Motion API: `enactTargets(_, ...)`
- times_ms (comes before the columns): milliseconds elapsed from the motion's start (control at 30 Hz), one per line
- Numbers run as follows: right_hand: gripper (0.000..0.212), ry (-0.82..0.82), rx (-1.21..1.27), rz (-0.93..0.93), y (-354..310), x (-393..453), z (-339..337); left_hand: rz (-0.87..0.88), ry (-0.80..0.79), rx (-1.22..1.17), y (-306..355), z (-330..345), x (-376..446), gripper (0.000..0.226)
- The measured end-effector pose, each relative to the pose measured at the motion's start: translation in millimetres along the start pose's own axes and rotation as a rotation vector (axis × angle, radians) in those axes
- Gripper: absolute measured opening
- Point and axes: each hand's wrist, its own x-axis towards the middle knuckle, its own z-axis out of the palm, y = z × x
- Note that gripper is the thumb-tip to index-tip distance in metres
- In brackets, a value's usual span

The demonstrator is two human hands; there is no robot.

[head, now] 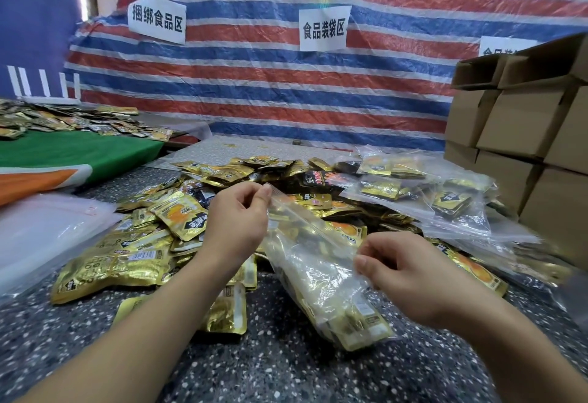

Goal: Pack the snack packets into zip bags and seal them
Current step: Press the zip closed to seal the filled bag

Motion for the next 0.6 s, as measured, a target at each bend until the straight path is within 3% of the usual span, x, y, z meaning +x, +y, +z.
enactTargets(133,0.027,0.021,0.063,0.01,-1,0,0,-0.016,-0.019,-0.026,-1,1,1,0.031)
enactTargets(333,0.027,-0.006,0.263,0.134,5,4,0,-0.135,-0.177,-0.163,0,5,-4,0.031)
enactTargets(467,0.031,0.285,0.406,0.199,13,13,-3,-0.185,-0.249,-0.235,12,11,-13,0.033)
enactTargets(533,0.027,0.442,0.583,0.172,17,15,-9,-0.194,-0.29,-0.307,19,13,-16,0.034)
enactTargets(600,0.015,0.472,0.832,0.126,18,14,-14,-0.19,-0.307,-0.395,25,13,-19,0.035)
